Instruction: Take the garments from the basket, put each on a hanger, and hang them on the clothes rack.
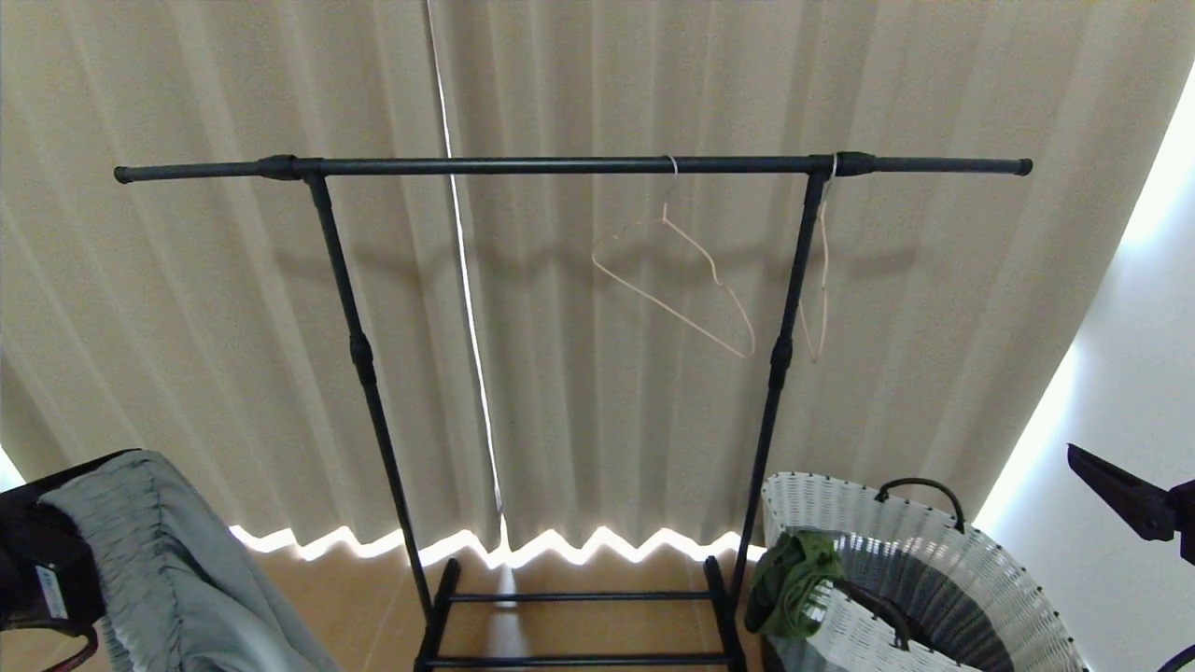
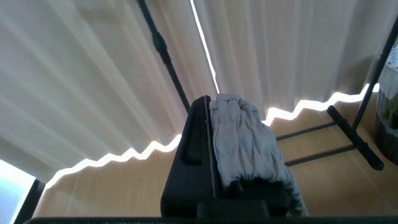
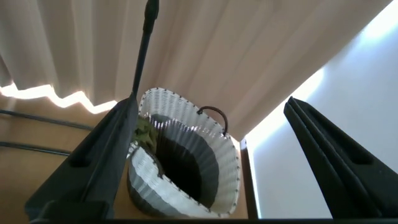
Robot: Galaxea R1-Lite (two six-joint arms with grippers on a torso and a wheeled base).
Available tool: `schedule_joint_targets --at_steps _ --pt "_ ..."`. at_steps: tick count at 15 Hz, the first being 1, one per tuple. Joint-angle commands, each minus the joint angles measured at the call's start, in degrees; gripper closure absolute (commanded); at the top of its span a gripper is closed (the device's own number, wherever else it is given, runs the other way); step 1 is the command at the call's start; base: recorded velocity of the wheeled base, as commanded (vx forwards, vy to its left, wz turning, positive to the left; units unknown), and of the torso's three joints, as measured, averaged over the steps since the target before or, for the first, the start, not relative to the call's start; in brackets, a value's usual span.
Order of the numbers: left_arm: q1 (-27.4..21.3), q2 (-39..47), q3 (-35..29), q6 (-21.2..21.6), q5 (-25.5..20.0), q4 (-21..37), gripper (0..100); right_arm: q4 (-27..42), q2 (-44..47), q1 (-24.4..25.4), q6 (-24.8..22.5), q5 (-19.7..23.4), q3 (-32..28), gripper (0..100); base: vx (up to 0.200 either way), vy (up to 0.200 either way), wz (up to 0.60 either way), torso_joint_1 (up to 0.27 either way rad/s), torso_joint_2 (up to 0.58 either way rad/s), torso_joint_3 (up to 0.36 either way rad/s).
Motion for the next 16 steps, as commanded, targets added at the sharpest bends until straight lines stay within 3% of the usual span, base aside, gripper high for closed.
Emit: schedule_joint_targets --at_steps 1,10,14,16 --pt "0.0 0.13 0.07 -0.01 0.09 -0.04 100 -0.06 0.68 0.02 -0.01 0.01 -0.16 0 0.2 0.0 0.0 0.012 0.0 -0.012" --pt "0.0 0.3 0.16 0.17 0.09 -0.04 100 -0.06 0.85 0.02 0.34 0.98 -1.92 0 0.2 0.0 0.0 0.002 0.0 0.002" --pt "0.0 0.3 0.33 0.96 0.09 -0.04 100 0.03 2.52 0.02 4.48 7.83 -5.08 0 0.2 0.0 0.0 0.004 0.0 0.001" --pt "0.0 0.22 0.24 1.57 0.09 -0.04 100 0.03 5.43 0.11 9.13 10.56 -9.3 0 0.2 0.0 0.0 0.01 0.0 0.005"
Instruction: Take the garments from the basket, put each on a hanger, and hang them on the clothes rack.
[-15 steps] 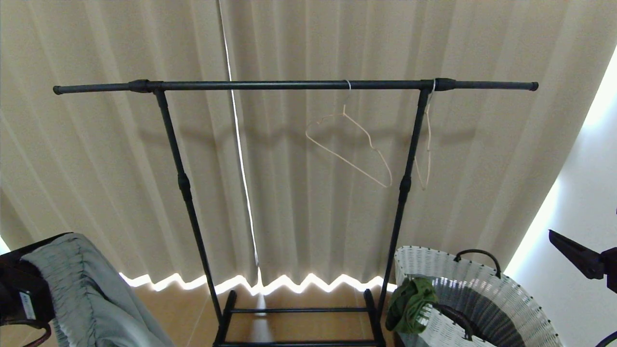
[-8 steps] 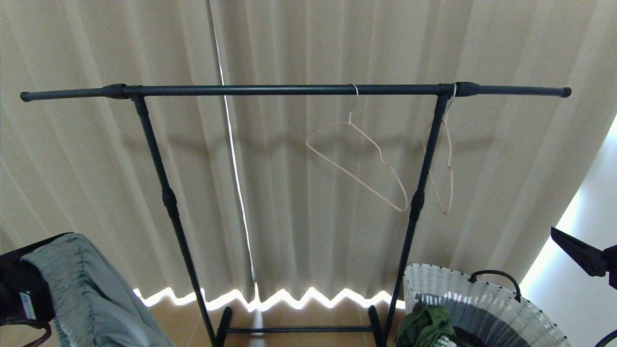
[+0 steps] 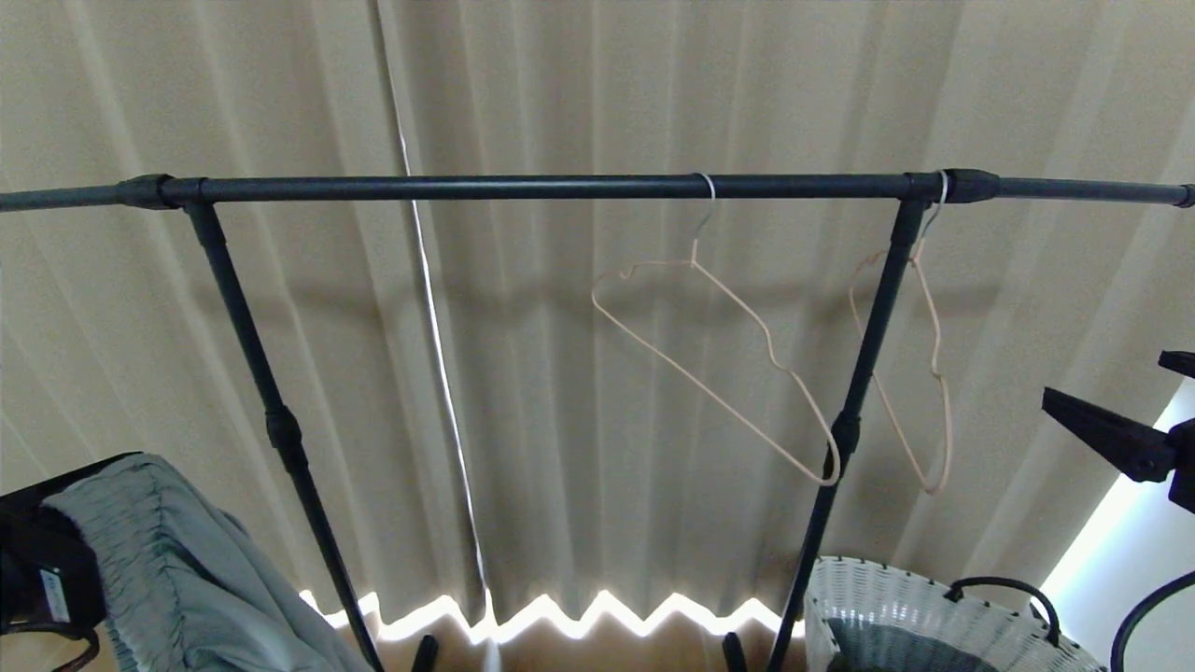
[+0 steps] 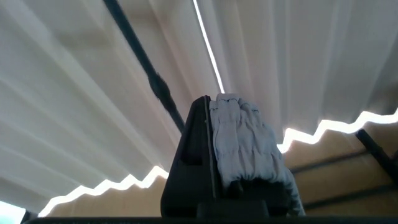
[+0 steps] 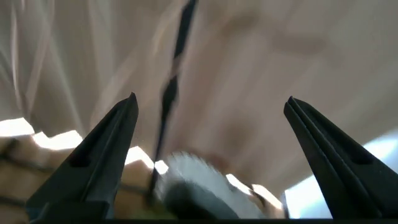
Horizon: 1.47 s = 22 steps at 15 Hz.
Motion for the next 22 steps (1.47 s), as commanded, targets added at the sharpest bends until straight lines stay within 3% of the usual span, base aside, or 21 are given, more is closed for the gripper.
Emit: schedule_joint_targets --at_steps 1,4,6,9,10,12,13,14,17,18,22 --pt "0.02 0.12 -0.04 0.27 -0.02 -0.01 100 0.14 3.97 0.2 3.17 1.07 -4.34 0 0.2 0.0 0.0 0.017 0.0 0.002" --pt "0.02 -0.14 0.05 0.36 -0.02 -0.1 100 0.93 9.24 0.99 7.3 0.72 -8.65 0 0.067 0.0 0.0 -0.002 0.0 0.001" --pt "0.02 -0.05 0.05 0.36 -0.11 -0.01 100 2.25 10.21 4.06 7.83 -0.07 -9.79 0 0.0 0.0 0.0 0.0 0.0 0.0" --pt "0.02 0.03 0.05 0.36 -0.11 -0.01 100 14.12 10.74 9.86 8.09 -5.96 -16.21 0 0.0 0.0 0.0 0.0 0.0 0.0" --pt "0.02 0.03 0.05 0.36 -0.11 -0.01 100 15.79 11.62 10.48 8.27 -7.37 -17.35 0 0.0 0.0 0.0 0.0 0.0 0.0" --pt "-0.07 0.03 0.14 0.36 -0.11 -0.01 100 20.0 15.92 10.92 9.23 -14.22 -20.34 0 0.0 0.0 0.0 0.0 0.0 0.0" --pt "0.02 -0.05 0.14 0.36 -0.11 -0.01 100 20.53 19.17 11.97 11.52 -18.7 -20.86 0 0.0 0.0 0.0 0.0 0.0 0.0" --pt "0.02 -0.05 0.05 0.36 -0.11 -0.1 100 20.88 20.14 13.82 13.98 -20.37 -21.04 0 0.0 0.0 0.0 0.0 0.0 0.0" --pt "0.02 -0.05 0.05 0.36 -0.11 -0.01 100 21.67 21.02 15.84 17.23 -22.31 -21.04 0 0.0 0.0 0.0 0.0 0.0 0.0" --pt "0.02 0.03 0.05 0.36 -0.11 -0.01 100 22.29 21.72 17.69 18.28 -25.65 -21.13 0 0.0 0.0 0.0 0.0 0.0 0.0" --pt "-0.07 -0.05 0.14 0.36 -0.11 -0.01 100 22.2 22.43 17.51 19.52 -26.0 -21.22 0 0.0 0.0 0.0 0.0 0.0 0.0"
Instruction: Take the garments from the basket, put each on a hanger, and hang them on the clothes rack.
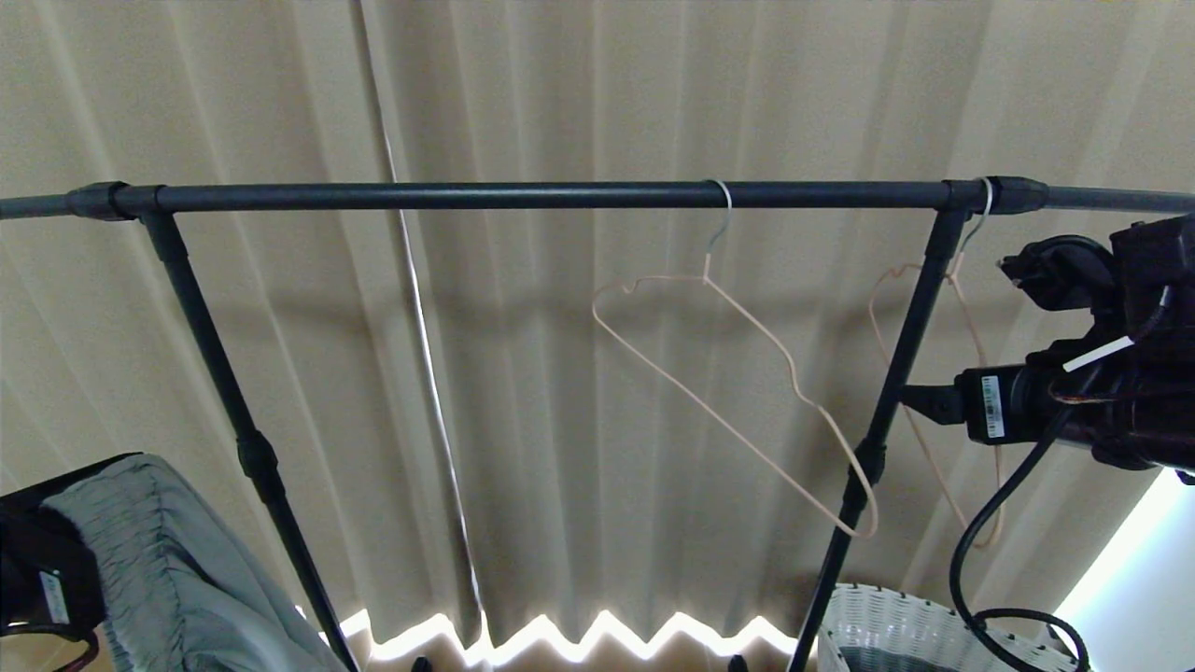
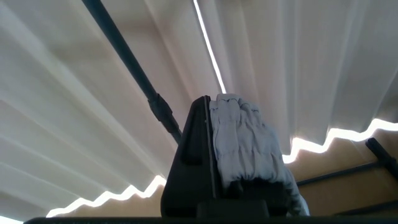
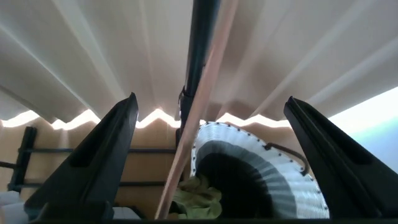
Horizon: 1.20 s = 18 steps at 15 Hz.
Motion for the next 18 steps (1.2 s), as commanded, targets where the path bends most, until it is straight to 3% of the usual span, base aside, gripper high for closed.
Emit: schedule_joint_targets --at_steps 1,9,12,13,18 --pt "0.03 -0.01 0.04 0.03 -0.01 -0.04 100 -0.01 0.46 0.04 0.57 -0.01 -0.02 0 0.0 0.0 0.0 0.0 0.0 0.0" --pt "0.03 -0.01 0.04 0.03 -0.01 -0.04 100 -0.01 1.16 -0.4 2.24 -0.1 -0.63 0 0.0 0.0 0.0 0.0 0.0 0.0" --pt "0.03 -0.01 0.04 0.03 -0.01 -0.04 100 -0.1 1.16 -0.31 2.15 -3.0 -0.46 0 0.0 0.0 0.0 0.0 0.0 0.0" --pt "0.03 -0.09 0.04 0.03 -0.01 -0.04 100 -0.1 0.9 -0.31 2.15 -3.09 -0.37 100 0.0 0.0 0.0 0.0 0.0 0.0" --pt "0.03 -0.27 0.04 0.03 -0.01 -0.04 100 -0.01 -0.07 -0.4 2.15 -4.58 -0.28 100 0.0 0.0 0.0 0.0 0.0 0.0"
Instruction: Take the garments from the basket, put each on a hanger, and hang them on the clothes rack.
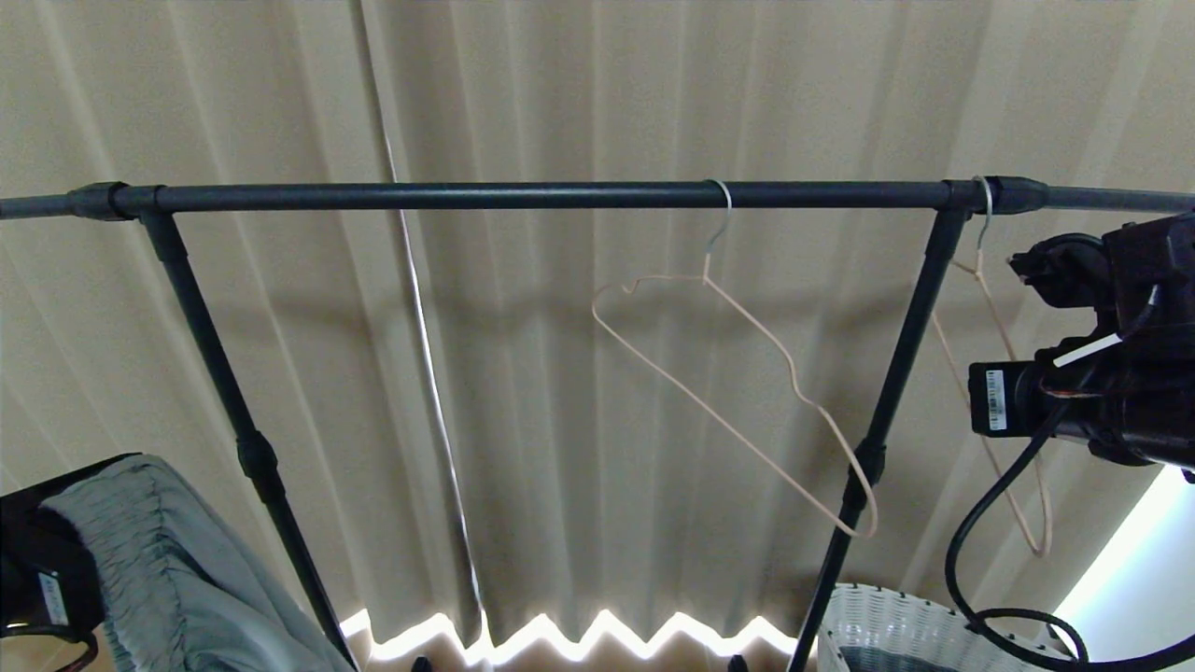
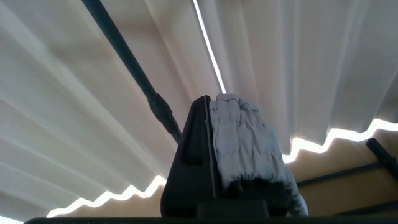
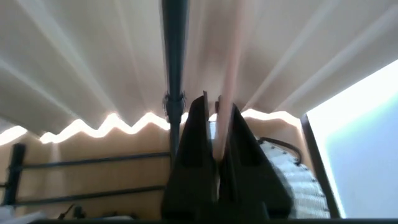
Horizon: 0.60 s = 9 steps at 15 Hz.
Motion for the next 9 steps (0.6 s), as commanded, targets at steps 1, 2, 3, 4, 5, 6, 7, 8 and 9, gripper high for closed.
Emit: schedule_joint_targets --at_steps 1,2,3,4,5,6,7,8,9 --pt "0.02 -0.05 0.01 0.01 0.0 -0.04 100 0.08 -1.01 0.04 -0.07 -0.03 0.11 100 0.0 0.0 0.0 0.0 0.0 0.0" --pt "0.02 -0.05 0.01 0.01 0.0 -0.04 100 0.08 -1.18 -0.22 -0.07 -0.03 0.11 100 0.0 0.0 0.0 0.0 0.0 0.0" --pt "0.02 -0.05 0.01 0.01 0.0 -0.04 100 0.08 -1.45 -0.93 -0.25 -0.12 0.2 100 0.0 0.0 0.0 0.0 0.0 0.0" --pt "0.02 -0.05 0.01 0.01 0.0 -0.04 100 0.08 -1.54 -1.63 -0.33 -0.38 0.29 100 0.0 0.0 0.0 0.0 0.0 0.0" --pt "0.02 -0.05 0.01 0.01 0.0 -0.04 100 -0.01 -1.89 -2.07 -0.51 -0.47 0.29 100 0.0 0.0 0.0 0.0 0.0 0.0" --pt "0.02 -0.05 0.01 0.01 0.0 -0.04 100 -0.36 -2.94 -2.68 -2.44 -0.38 0.29 100 0.0 0.0 0.0 0.0 0.0 0.0" --pt "0.02 -0.05 0.01 0.01 0.0 -0.04 100 -0.62 -4.08 -3.47 -4.9 -0.21 0.55 100 0.0 0.0 0.0 0.0 0.0 0.0" --pt "0.02 -0.05 0.01 0.01 0.0 -0.04 100 -1.15 -4.7 -3.74 -5.78 -0.03 0.73 100 0.0 0.0 0.0 0.0 0.0 0.0" --pt "0.02 -0.14 0.01 0.01 0.0 -0.04 100 -1.68 -5.14 -3.83 -6.22 0.14 0.82 100 0.0 0.0 0.0 0.0 0.0 0.0"
